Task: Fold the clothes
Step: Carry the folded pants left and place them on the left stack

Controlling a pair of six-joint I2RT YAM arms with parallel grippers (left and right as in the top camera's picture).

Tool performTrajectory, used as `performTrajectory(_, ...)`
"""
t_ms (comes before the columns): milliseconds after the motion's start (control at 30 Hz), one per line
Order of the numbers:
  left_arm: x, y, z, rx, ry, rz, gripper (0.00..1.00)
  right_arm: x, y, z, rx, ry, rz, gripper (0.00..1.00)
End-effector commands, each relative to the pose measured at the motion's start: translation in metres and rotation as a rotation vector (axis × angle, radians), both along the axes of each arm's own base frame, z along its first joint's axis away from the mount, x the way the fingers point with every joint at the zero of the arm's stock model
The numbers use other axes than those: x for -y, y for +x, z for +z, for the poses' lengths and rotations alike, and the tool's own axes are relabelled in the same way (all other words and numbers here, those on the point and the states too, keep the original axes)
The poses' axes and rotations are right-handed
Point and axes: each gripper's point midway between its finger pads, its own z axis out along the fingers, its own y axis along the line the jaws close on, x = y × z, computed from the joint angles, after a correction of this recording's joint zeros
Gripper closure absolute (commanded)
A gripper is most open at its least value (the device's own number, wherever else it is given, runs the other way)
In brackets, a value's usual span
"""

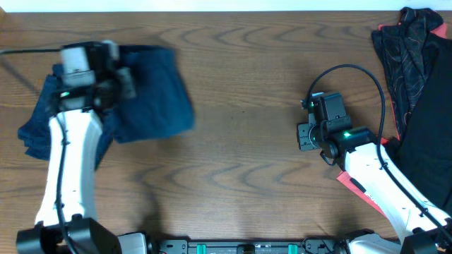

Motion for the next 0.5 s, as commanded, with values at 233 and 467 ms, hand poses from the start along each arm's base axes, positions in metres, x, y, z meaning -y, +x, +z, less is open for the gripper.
performTrajectory(233,-0.12,0.005,0.016,0.141,-0.008,0.515,0.94,0.005,-0.007,-0.003,-0.028,-0.015,-0.002,0.56)
performTrajectory(467,-0.147,0.0,0.009,0.154,-0.044,0.674,0.94,0.005,-0.007,-0.003,-0.031,-0.015,-0.002,0.56)
